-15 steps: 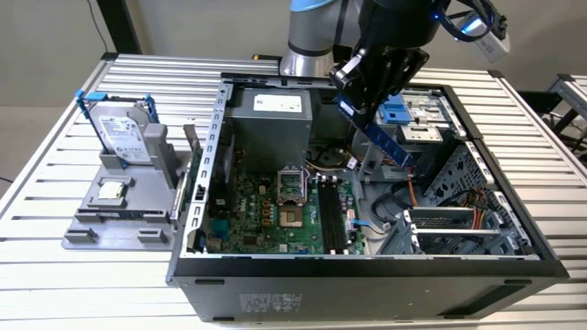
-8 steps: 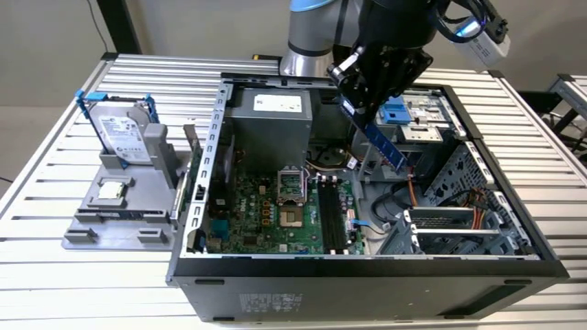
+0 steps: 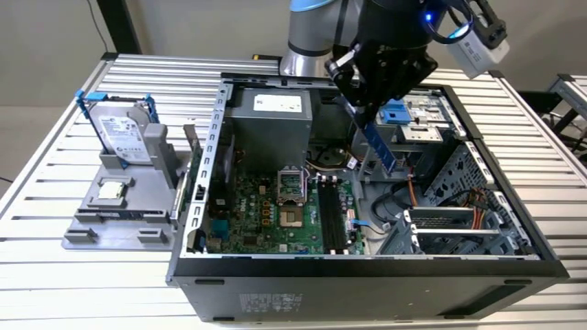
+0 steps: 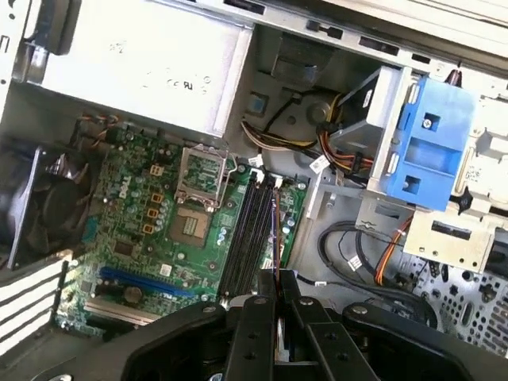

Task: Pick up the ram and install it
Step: 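Insert the ram into the slot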

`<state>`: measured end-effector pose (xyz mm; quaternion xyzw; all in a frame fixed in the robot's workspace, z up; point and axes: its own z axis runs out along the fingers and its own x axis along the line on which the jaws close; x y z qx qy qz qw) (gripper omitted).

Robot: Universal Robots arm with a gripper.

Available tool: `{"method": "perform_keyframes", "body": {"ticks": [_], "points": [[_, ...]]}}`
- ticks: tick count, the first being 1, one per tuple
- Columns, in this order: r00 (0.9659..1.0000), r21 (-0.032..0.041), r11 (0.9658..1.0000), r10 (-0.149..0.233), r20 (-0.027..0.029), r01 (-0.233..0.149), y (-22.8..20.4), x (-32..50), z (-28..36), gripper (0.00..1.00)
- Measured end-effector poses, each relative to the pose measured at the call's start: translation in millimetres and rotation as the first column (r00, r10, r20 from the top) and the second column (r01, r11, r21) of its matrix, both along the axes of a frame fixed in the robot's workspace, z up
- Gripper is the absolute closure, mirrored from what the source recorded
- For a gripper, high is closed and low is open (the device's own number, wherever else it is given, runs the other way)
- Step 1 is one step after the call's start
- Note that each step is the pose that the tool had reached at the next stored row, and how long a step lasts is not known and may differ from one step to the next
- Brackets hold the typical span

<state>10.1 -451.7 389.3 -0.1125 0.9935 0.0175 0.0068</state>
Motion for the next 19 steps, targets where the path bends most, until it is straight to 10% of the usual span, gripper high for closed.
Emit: {"method": "perform_keyframes", "body": {"ticks": [7,19], "points": [[0.9929,0.0002,0.9929,-0.119,0.0000,0.119,0.0,0.0,-0.5,1.00],[0.9910,0.0002,0.9910,-0.134,0.0001,0.134,0.0,4.7,-4.0,1.00]]}}
